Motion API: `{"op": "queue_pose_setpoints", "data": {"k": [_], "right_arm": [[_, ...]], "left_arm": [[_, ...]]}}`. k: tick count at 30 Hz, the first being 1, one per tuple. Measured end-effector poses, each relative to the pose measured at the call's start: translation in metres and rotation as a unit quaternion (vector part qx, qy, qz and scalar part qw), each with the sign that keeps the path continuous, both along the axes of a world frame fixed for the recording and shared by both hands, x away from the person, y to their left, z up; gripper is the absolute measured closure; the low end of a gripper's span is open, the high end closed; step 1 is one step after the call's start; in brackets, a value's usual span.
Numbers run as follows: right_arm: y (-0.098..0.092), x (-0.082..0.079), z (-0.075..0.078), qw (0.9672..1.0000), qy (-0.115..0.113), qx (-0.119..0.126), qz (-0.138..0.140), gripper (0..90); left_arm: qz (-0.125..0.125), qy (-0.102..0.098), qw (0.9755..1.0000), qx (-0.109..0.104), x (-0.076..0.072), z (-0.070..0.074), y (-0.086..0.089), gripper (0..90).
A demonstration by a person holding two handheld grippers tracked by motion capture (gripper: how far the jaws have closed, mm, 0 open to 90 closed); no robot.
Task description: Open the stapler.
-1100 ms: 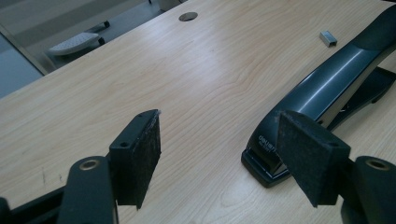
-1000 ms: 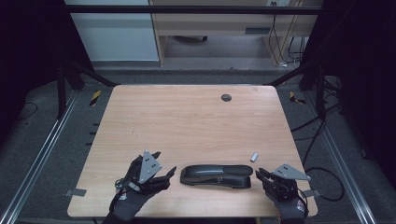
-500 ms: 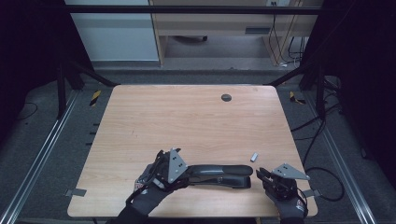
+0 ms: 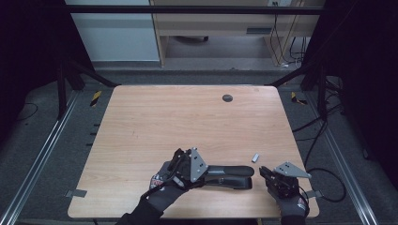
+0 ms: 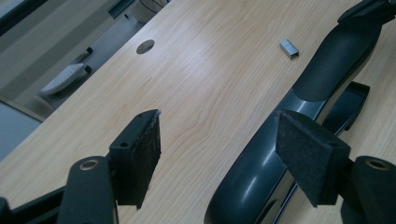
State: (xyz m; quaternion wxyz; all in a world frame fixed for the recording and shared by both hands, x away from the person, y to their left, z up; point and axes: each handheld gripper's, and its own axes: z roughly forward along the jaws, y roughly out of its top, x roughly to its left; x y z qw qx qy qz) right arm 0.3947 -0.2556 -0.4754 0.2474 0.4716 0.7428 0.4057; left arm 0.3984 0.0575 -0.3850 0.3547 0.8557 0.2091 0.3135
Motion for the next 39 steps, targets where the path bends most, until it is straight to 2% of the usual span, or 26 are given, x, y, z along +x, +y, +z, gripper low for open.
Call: {"op": "queue_pose_setpoints", "data": {"k": [9, 12, 14, 15, 22, 39], "right_arm": [[-0.002, 0.002, 0.0, 0.9999, -0.003, -0.004, -0.016, 89.4], [-0.003, 0.002, 0.001, 0.9997, -0.007, -0.007, -0.023, 90.0], [-0.002, 0.002, 0.002, 0.9997, -0.002, -0.005, -0.023, 90.0], [-0.002, 0.003, 0.001, 0.9997, -0.007, -0.012, -0.021, 90.0], [-0.002, 0.001, 0.003, 0.9995, -0.007, 0.001, -0.029, 90.0], [-0.003, 0.002, 0.003, 0.9981, -0.024, 0.005, -0.056, 90.0]], "left_arm": [[-0.011, 0.002, 0.9999, 0.01, 0.001, 0.001, -0.014, 30.4], [-0.017, -0.001, 0.9996, 0.021, 0.0, -0.001, -0.021, 30.5], [-0.02, -0.002, 0.9995, 0.025, 0.0, -0.001, -0.025, 30.5], [-0.021, -0.003, 0.9994, 0.028, 0.0, -0.001, -0.026, 30.5], [-0.029, -0.011, 0.9985, 0.045, -0.004, -0.002, -0.036, 30.6], [-0.049, -0.018, 0.9962, 0.07, -0.008, -0.007, -0.059, 30.3]]}}
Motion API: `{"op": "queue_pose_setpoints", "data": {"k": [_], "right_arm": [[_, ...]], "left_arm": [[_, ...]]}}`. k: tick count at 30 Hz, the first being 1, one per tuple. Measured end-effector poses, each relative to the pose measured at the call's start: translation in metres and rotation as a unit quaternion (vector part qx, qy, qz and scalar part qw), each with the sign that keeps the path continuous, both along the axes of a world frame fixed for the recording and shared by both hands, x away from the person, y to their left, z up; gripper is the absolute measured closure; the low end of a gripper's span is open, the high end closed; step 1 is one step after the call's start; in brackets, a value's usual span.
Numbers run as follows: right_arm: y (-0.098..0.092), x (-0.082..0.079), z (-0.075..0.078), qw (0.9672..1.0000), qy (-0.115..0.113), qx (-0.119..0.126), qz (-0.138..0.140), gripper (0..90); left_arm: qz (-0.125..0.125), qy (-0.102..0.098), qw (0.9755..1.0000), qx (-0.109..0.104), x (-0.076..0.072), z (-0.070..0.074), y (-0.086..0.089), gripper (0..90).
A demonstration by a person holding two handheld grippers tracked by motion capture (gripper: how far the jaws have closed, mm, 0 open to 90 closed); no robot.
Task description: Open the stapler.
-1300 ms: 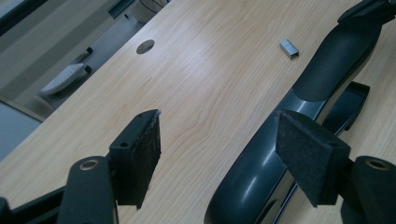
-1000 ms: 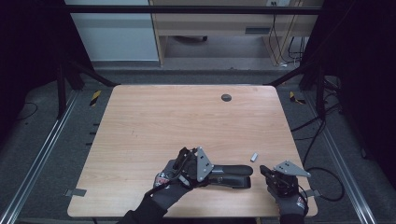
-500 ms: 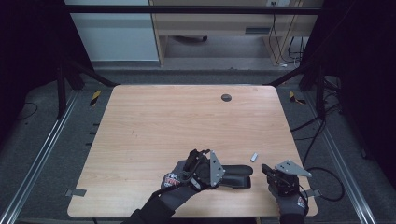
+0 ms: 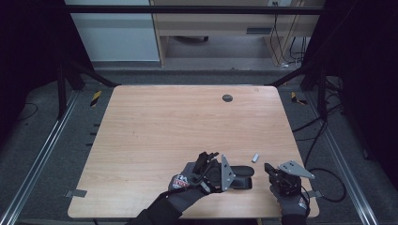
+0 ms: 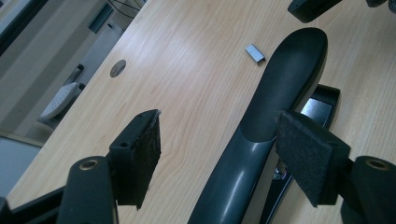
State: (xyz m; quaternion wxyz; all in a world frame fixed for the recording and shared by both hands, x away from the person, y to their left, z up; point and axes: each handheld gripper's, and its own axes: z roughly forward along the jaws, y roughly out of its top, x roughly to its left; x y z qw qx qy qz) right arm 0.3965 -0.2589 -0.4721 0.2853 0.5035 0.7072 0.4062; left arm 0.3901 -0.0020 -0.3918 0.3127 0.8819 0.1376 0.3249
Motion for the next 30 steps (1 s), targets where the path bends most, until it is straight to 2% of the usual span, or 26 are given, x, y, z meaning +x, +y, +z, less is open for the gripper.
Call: {"op": "queue_pose_setpoints", "data": {"k": [4, 7, 8, 11, 22, 30], "right_arm": [[0.0, 0.0, 0.001, 0.9999, 0.002, 0.009, -0.004, 90.0], [0.0, 0.0, 0.001, 1.0, 0.007, 0.005, 0.001, 90.0], [-0.001, 0.0, 0.001, 0.9999, 0.008, -0.003, 0.007, 90.0], [-0.001, -0.001, 0.002, 0.9999, 0.014, 0.004, 0.009, 90.0], [-0.003, -0.001, 0.001, 0.9999, 0.006, -0.001, 0.01, 90.0], [-0.003, -0.001, 0.002, 0.9999, 0.006, 0.0, 0.011, 90.0]], "left_arm": [[-0.003, -0.003, 1.0, 0.007, -0.002, -0.001, -0.005, 30.1], [-0.006, -0.009, 0.9999, 0.013, -0.003, -0.001, -0.009, 30.1], [-0.006, -0.011, 0.9998, 0.014, -0.003, -0.002, -0.01, 30.0], [-0.009, -0.016, 0.9996, 0.023, -0.005, -0.004, -0.014, 29.8], [-0.016, -0.027, 0.9984, 0.047, -0.009, -0.011, -0.025, 29.3], [-0.018, -0.046, 0.996, 0.074, -0.013, -0.017, -0.033, 28.6]]}}
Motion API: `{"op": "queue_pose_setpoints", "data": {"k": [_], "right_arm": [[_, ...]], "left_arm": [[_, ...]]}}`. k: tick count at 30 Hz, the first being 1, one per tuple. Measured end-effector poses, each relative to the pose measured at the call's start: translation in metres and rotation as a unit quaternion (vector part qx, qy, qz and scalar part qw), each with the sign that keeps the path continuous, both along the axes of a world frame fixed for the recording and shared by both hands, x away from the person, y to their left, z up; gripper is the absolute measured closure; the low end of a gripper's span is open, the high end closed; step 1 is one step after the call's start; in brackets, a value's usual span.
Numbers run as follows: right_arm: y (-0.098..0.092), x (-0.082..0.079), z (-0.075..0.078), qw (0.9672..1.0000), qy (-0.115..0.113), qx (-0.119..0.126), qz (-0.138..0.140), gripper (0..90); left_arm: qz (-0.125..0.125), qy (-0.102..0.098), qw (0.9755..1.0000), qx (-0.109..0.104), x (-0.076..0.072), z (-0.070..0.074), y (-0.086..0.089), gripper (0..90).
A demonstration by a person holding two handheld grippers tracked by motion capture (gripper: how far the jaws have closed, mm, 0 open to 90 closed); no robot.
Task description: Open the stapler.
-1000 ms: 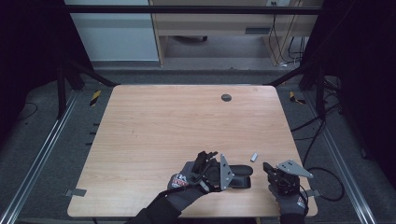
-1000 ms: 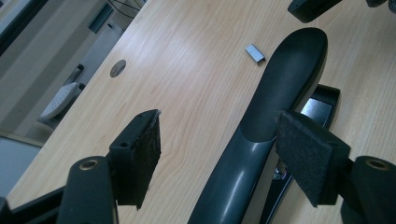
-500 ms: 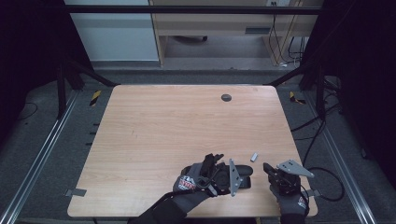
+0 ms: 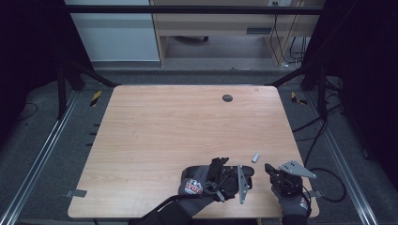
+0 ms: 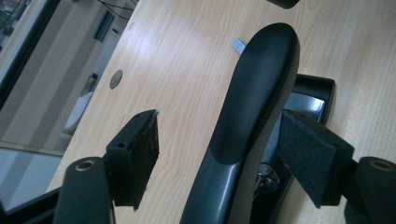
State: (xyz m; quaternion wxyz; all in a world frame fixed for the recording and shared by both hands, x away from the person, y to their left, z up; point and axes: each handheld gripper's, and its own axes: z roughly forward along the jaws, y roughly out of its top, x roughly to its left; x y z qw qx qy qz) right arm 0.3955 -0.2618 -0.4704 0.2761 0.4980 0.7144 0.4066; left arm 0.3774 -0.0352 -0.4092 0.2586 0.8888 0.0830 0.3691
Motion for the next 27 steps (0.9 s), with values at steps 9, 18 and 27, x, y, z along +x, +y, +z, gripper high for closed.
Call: {"op": "queue_pose_setpoints", "data": {"k": [9, 18, 27], "right_arm": [[0.0, -0.002, 0.001, 0.9999, 0.001, 0.007, 0.012, 90.0], [0.002, -0.002, 0.0, 0.9997, 0.006, 0.007, 0.021, 90.0], [0.004, -0.002, -0.002, 0.9994, 0.01, 0.009, 0.033, 90.0]], "left_arm": [[-0.001, -0.013, 0.9993, 0.034, -0.001, -0.008, -0.01, 27.8], [-0.001, -0.017, 0.9986, 0.049, -0.001, -0.018, -0.018, 27.2], [0.002, -0.029, 0.9977, 0.062, 0.003, -0.026, -0.024, 27.4]]}}
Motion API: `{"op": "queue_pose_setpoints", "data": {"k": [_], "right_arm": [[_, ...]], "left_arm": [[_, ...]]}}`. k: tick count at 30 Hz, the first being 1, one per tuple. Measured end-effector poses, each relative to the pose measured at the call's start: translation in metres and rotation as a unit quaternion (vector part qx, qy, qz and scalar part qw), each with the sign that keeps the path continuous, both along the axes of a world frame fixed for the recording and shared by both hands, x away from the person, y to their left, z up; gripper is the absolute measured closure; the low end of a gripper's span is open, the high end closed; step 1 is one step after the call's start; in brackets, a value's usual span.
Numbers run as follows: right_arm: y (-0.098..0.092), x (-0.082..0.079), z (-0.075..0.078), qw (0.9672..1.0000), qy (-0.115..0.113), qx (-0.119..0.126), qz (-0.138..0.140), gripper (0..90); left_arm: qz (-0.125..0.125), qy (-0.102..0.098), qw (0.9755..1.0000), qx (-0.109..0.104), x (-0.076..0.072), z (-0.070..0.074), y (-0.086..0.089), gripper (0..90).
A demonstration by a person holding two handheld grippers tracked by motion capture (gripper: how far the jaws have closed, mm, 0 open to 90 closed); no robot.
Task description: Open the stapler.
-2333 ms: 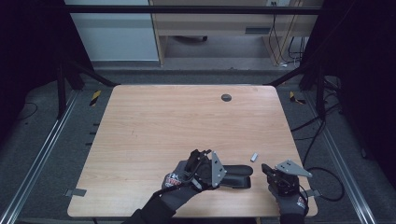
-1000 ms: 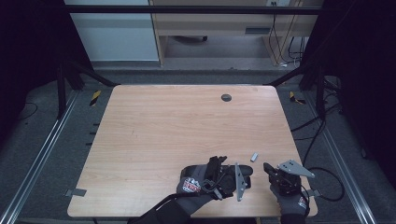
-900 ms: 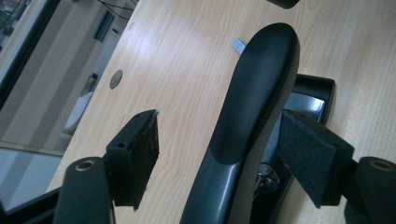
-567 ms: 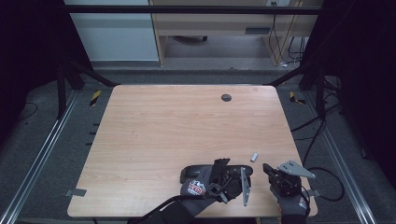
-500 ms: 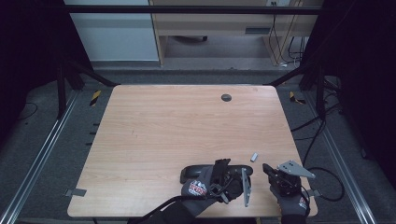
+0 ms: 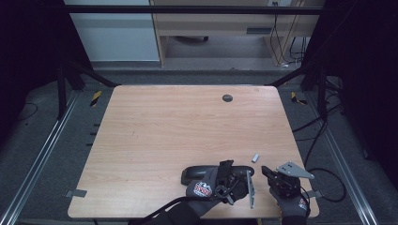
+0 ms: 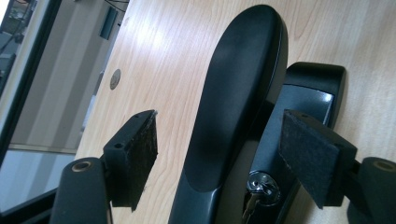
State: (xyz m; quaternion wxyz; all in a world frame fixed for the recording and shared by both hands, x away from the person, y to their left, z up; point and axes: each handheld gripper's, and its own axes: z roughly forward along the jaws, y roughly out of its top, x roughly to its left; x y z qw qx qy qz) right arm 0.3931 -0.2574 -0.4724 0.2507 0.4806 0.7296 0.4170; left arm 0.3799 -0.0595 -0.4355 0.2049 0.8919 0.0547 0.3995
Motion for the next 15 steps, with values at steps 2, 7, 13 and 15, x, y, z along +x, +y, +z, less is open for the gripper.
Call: {"op": "queue_pose_setpoints", "data": {"k": [2, 7, 13, 15], "right_arm": [[0.0008, 0.0001, -0.0005, 1.0, 0.002, -0.001, 0.003, 90.0], [0.0028, 0.0003, -0.0019, 0.9999, 0.007, 0.004, 0.009, 90.0], [0.0039, 0.0006, -0.0041, 0.9998, 0.006, 0.004, 0.016, 90.0], [0.0047, 0.0012, -0.0051, 0.9998, 0.006, 0.002, 0.019, 90.0]], "left_arm": [[0.001, -0.004, 0.9999, 0.009, 0.001, -0.0019, -0.0015, 27.5], [0.004, -0.011, 0.9999, 0.012, 0.0039, -0.0054, -0.0041, 28.7], [0.008, -0.016, 0.9997, 0.017, 0.0058, -0.0077, -0.0056, 33.5], [0.009, -0.021, 0.9997, 0.012, 0.0062, -0.0089, -0.0063, 36.0]]}}
